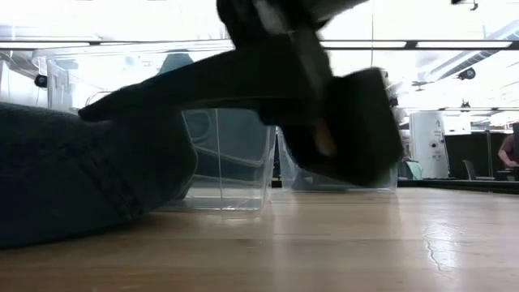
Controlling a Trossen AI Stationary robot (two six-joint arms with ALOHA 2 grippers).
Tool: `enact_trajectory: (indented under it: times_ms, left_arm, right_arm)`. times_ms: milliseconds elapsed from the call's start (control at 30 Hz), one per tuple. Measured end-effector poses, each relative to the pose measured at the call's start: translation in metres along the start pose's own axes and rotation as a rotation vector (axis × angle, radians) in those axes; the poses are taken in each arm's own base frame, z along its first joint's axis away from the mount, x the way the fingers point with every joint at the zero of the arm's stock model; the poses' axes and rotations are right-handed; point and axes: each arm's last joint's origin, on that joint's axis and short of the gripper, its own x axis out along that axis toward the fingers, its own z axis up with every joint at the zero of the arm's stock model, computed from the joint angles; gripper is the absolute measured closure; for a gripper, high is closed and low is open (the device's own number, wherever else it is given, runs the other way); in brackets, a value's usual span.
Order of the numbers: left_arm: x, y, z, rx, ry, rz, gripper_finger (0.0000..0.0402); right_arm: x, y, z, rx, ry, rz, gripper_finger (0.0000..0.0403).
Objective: Pick & Place hat
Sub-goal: Put the blue cap into the top transparent bin
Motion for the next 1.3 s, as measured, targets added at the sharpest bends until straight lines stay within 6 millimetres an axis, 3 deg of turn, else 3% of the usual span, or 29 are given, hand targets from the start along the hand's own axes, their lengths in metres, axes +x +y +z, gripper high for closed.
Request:
enact_trajectory:
  times_ms: [167,333,533,733,933,1200,1300]
  left_arm:
    - [0.000,-0.002,-0.002,0.002,0.002,-0.005,0.0245]
    - [0.001,-0.004,-0.004,0.017,0.006,-0.008,0.0245]
    - [0.001,-0.004,-0.004,0.018,0.007,-0.008,0.0245]
    - [0.001,-0.004,-0.004,0.016,0.006,-0.008,0.0245]
    - [0.001,-0.004,-0.004,0.014,0.007,-0.007,0.0245]
    - [0.001,-0.004,-0.004,0.013,0.007,-0.007,0.0245]
    - [0.001,-0.004,-0.004,0.012,0.007,-0.007,0.0245]
  right_arm:
    - [0.012,0.014,0.007,-0.060,-0.014,-0.096,0.0140]
    - [0.027,0.015,0.004,-0.077,0.043,-0.193,0.0142]
    - [0.042,0.021,0.006,-0.068,0.039,-0.176,0.0149]
    - [0.053,0.012,0.010,-0.090,0.059,-0.211,0.0175]
    - [0.051,0.002,0.012,-0.153,0.060,-0.276,0.0235]
    - [0.051,0.003,0.013,-0.212,0.065,-0.282,0.0379]
    - [0.046,0.012,0.013,-0.236,0.078,-0.280,0.0387]
